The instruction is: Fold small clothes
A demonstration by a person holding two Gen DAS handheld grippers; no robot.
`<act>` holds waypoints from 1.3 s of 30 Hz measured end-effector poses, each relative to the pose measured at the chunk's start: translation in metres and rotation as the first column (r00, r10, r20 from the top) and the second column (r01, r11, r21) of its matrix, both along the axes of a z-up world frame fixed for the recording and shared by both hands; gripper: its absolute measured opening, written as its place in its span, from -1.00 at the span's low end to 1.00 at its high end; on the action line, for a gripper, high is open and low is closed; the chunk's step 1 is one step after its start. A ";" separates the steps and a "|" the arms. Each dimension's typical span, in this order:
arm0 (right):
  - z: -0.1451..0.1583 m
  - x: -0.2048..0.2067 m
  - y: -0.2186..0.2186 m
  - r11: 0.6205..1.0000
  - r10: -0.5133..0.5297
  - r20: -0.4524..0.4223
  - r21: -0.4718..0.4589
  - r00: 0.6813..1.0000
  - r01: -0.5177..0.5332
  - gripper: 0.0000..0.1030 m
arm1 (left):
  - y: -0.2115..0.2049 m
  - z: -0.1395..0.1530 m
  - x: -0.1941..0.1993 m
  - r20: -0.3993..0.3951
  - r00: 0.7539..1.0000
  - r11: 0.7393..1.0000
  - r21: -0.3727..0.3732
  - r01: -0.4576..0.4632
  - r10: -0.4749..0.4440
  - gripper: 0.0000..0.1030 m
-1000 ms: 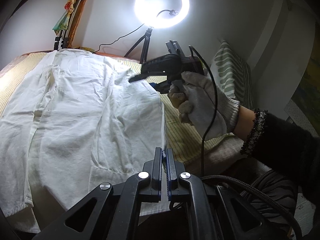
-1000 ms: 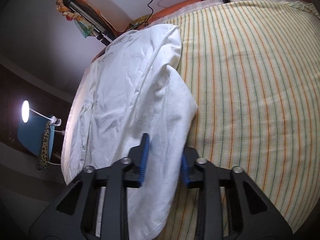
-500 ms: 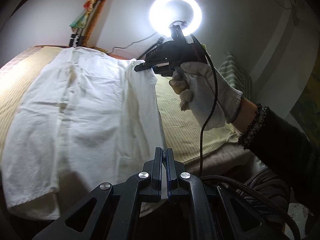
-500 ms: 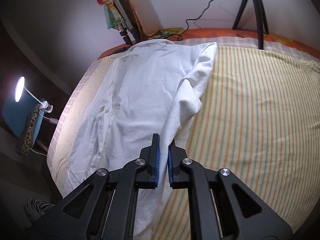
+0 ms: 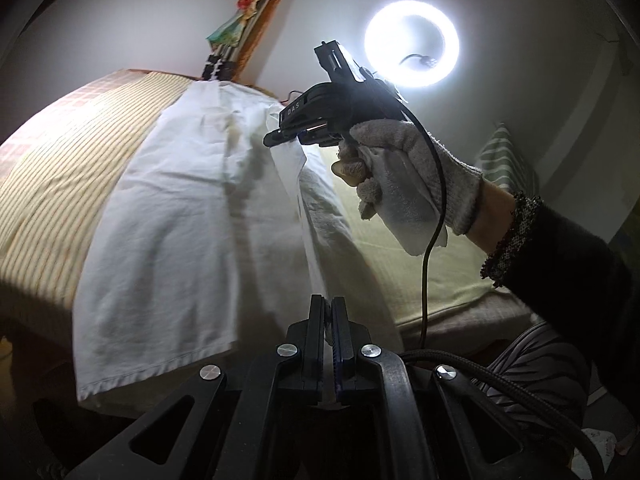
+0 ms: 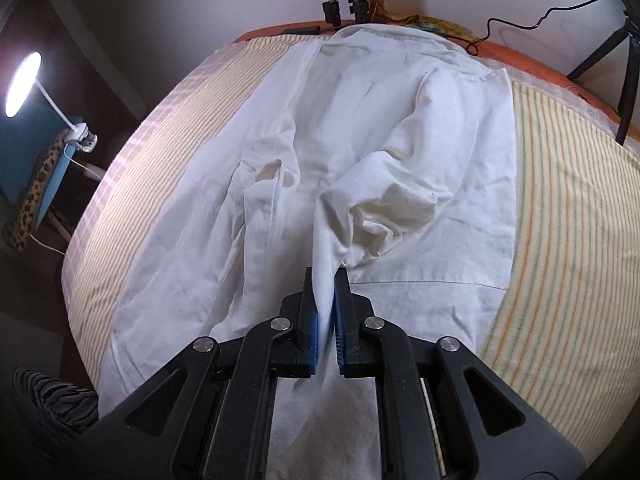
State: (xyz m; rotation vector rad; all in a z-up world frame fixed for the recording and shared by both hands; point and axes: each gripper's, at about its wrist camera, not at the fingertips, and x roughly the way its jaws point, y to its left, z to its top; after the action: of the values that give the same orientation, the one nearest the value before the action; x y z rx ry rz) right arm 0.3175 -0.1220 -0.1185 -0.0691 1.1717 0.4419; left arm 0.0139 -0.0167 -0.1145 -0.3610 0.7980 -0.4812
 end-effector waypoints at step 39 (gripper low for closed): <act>-0.008 -0.191 -0.109 0.949 -0.046 -0.211 0.296 0.976 0.108 -0.58 | 0.078 0.024 0.027 -0.045 0.999 0.972 0.233 0.031 -0.021 -0.28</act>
State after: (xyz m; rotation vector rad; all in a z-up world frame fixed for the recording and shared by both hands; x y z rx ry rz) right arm 0.1261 -0.2305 -0.1263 0.2967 1.2873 0.5663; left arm 0.0409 0.0616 -0.0909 -0.1423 0.8915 -0.4001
